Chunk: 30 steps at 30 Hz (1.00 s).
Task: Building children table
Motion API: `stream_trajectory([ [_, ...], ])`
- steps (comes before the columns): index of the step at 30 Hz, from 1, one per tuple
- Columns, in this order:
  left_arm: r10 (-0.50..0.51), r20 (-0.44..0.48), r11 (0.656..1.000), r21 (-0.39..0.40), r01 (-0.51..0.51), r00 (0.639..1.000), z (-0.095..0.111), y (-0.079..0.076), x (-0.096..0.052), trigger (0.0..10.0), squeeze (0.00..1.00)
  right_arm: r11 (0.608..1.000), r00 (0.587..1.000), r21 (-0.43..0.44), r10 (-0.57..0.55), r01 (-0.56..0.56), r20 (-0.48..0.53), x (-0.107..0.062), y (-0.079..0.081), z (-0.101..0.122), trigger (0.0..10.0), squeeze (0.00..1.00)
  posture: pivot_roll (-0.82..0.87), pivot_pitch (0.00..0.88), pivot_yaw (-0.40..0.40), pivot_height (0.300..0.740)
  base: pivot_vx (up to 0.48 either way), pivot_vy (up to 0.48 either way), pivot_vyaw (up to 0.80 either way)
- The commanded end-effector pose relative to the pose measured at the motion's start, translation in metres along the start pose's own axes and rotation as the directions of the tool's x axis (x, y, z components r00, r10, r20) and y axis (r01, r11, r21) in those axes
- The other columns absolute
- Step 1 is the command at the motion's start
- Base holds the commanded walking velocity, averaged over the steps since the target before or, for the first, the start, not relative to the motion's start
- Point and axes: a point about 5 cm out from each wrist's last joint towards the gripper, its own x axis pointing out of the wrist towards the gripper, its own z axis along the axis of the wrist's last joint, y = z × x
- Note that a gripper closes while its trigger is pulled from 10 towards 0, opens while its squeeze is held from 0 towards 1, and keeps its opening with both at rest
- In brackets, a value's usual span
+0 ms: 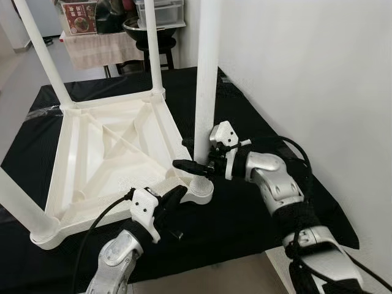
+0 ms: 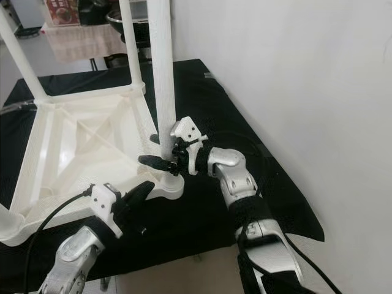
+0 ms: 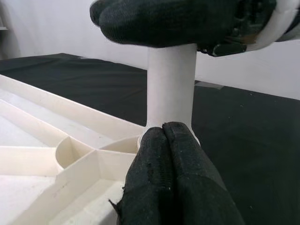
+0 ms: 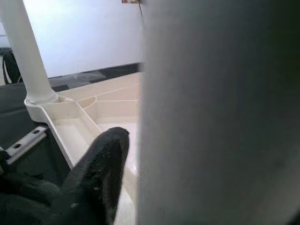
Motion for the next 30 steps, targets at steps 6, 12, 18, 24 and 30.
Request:
stream_trajectory([
  [6,0.007,-0.015,1.0,0.004,-0.007,1.0,-0.004,0.001,-0.002,10.0,0.0,0.999,1.0,0.027,-0.025,0.025,0.0,0.003,-0.009,-0.001,0.0,0.0,0.06,0.0,-0.008,0.74,0.0,0.0,0.0],
  [12,0.005,-0.015,1.0,0.001,-0.005,1.0,-0.004,-0.001,-0.003,10.0,0.0,0.989,0.989,0.028,-0.143,0.144,-0.027,-0.006,-0.011,-0.014,0.0,0.0,0.05,0.0,-0.005,0.74,0.0,0.0,0.0],
  [18,0.005,-0.013,1.0,0.0,-0.005,1.0,-0.003,-0.002,-0.005,10.0,0.0,0.756,0.76,0.088,-0.635,0.648,-0.138,-0.007,-0.002,-0.05,0.0,0.0,0.05,0.005,-0.01,0.74,0.0,0.0,0.0],
  [24,0.006,-0.013,1.0,0.0,-0.006,1.0,-0.003,-0.002,-0.006,10.0,0.0,0.578,0.588,0.11,-0.783,0.809,-0.203,-0.009,0.018,-0.067,0.0,0.0,0.04,0.016,-0.008,0.74,0.0,0.0,0.0],
  [30,0.006,-0.015,1.0,0.005,-0.006,1.0,-0.003,-0.001,-0.005,10.0,0.0,0.722,0.725,0.081,-0.672,0.687,-0.152,0.027,0.035,-0.062,0.0,0.0,0.05,0.008,-0.017,0.74,0.0,0.0,0.0],
])
